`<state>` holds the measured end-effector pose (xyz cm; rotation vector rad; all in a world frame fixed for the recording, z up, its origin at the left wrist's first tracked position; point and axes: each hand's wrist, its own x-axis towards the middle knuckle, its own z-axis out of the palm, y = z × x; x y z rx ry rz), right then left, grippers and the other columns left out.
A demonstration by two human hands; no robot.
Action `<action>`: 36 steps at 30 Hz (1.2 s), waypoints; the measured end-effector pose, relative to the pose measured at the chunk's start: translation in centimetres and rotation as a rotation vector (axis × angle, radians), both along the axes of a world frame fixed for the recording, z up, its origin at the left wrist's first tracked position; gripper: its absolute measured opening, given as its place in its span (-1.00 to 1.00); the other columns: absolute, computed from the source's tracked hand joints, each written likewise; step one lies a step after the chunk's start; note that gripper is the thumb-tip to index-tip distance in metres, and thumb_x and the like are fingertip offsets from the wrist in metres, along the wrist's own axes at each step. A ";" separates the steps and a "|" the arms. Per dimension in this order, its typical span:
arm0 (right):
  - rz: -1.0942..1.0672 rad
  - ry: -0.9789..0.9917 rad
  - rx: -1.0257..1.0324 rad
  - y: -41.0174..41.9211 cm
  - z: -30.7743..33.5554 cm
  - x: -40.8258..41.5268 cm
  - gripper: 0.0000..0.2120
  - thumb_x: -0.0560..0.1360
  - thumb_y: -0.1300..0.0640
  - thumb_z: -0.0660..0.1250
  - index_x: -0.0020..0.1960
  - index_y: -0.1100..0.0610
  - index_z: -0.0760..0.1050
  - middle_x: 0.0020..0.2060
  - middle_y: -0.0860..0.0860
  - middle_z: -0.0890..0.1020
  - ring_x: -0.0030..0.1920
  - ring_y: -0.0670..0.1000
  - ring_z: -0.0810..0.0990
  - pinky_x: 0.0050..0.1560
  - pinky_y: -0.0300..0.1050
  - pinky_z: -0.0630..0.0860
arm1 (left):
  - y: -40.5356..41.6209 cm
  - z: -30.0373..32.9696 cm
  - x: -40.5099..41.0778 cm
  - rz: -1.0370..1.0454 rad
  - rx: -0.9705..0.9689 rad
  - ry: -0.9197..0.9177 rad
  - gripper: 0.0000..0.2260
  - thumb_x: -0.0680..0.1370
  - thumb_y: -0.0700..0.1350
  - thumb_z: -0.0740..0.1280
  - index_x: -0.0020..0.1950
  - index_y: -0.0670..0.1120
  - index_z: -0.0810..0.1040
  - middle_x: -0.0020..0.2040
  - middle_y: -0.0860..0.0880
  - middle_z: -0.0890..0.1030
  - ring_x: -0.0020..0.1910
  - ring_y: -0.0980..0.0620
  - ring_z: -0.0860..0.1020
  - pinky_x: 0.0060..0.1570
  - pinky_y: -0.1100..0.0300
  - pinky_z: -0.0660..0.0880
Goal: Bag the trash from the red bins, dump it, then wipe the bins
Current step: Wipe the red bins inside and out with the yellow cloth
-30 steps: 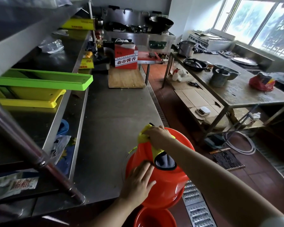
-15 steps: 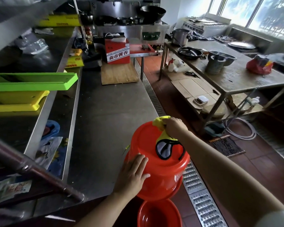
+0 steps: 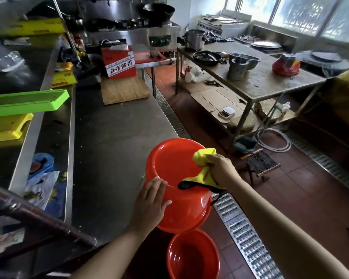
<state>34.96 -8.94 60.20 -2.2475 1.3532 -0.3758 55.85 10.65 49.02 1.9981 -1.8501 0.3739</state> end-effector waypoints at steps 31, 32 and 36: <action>0.211 0.150 -0.329 13.4 -2.1 4.5 -0.52 0.55 0.22 0.30 0.39 -0.17 0.50 0.36 -0.05 0.49 0.15 0.18 0.41 0.18 0.15 0.45 | 0.6 2.0 3.3 -0.199 0.087 0.513 -0.53 0.62 0.14 0.24 0.49 0.12 0.20 0.53 0.22 0.16 0.49 0.09 0.24 0.36 -0.07 0.39; 0.230 0.171 -0.326 13.3 -1.9 4.8 -0.52 0.56 0.19 0.29 0.40 -0.19 0.48 0.37 -0.06 0.47 0.17 0.18 0.39 0.21 0.15 0.44 | 0.7 2.2 3.6 -0.214 0.090 0.502 -0.53 0.62 0.12 0.23 0.49 0.09 0.21 0.53 0.19 0.17 0.50 0.06 0.24 0.36 -0.09 0.39; 0.288 0.223 -0.311 12.9 -1.3 6.1 -0.51 0.59 0.15 0.24 0.45 -0.24 0.40 0.41 -0.11 0.41 0.22 0.15 0.36 0.25 0.11 0.41 | 0.6 3.3 4.6 -0.238 0.094 0.484 -0.51 0.63 0.10 0.16 0.53 0.01 0.20 0.53 0.06 0.23 0.49 0.00 0.27 0.39 -0.09 0.36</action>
